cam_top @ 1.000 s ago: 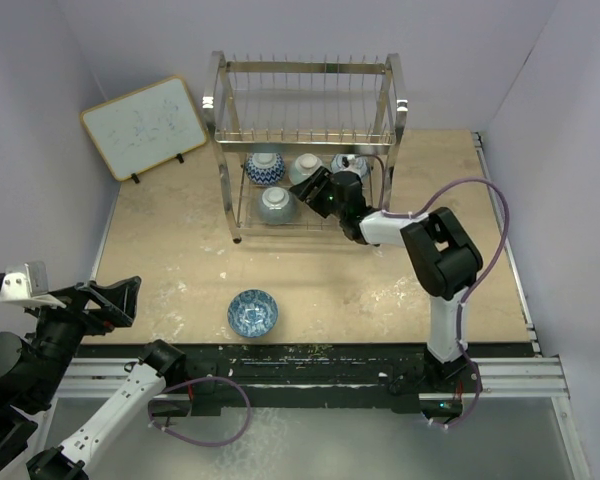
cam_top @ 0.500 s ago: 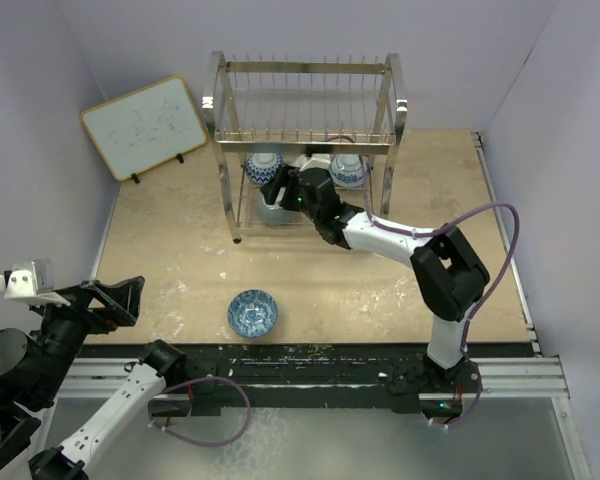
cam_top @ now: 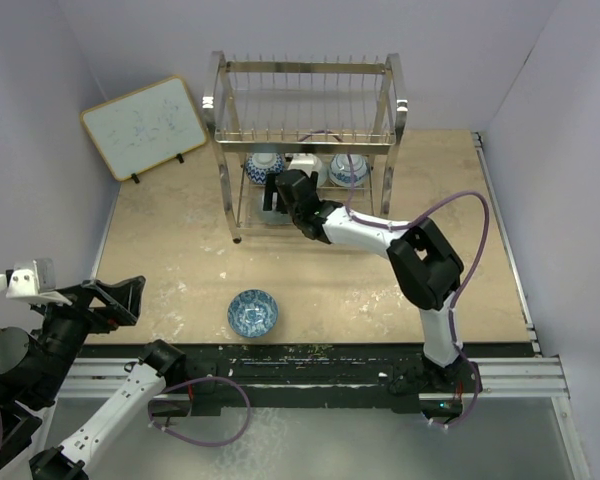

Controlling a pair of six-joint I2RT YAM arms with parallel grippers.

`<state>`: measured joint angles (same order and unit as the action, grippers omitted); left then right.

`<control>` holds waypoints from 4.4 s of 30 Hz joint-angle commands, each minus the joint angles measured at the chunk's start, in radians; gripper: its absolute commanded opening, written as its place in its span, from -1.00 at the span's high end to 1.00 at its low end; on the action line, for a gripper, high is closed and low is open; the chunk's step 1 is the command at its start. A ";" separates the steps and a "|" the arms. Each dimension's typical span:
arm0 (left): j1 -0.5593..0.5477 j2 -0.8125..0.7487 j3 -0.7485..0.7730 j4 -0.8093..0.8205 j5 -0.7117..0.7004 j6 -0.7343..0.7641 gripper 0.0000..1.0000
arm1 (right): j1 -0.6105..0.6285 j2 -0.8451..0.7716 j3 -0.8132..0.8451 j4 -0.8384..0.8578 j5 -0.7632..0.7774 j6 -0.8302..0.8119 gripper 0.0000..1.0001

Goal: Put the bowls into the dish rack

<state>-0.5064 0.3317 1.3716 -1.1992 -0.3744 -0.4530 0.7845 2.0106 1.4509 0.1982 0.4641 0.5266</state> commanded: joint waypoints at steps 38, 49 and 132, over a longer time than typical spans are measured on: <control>0.000 -0.005 -0.042 0.013 -0.005 -0.016 -0.98 | -0.128 -0.130 -0.261 -0.014 0.261 0.191 -0.53; 0.000 -0.002 -0.039 0.012 -0.005 -0.015 -0.98 | -0.128 -0.126 -0.281 0.117 0.125 0.110 -0.59; -0.003 -0.044 -0.071 -0.004 -0.019 -0.022 -0.98 | -0.080 -0.310 -0.338 0.299 0.299 -0.039 0.34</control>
<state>-0.5064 0.2981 1.3102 -1.2228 -0.3836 -0.4618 0.7101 1.7657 1.0679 0.4778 0.6167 0.4820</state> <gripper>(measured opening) 0.992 0.506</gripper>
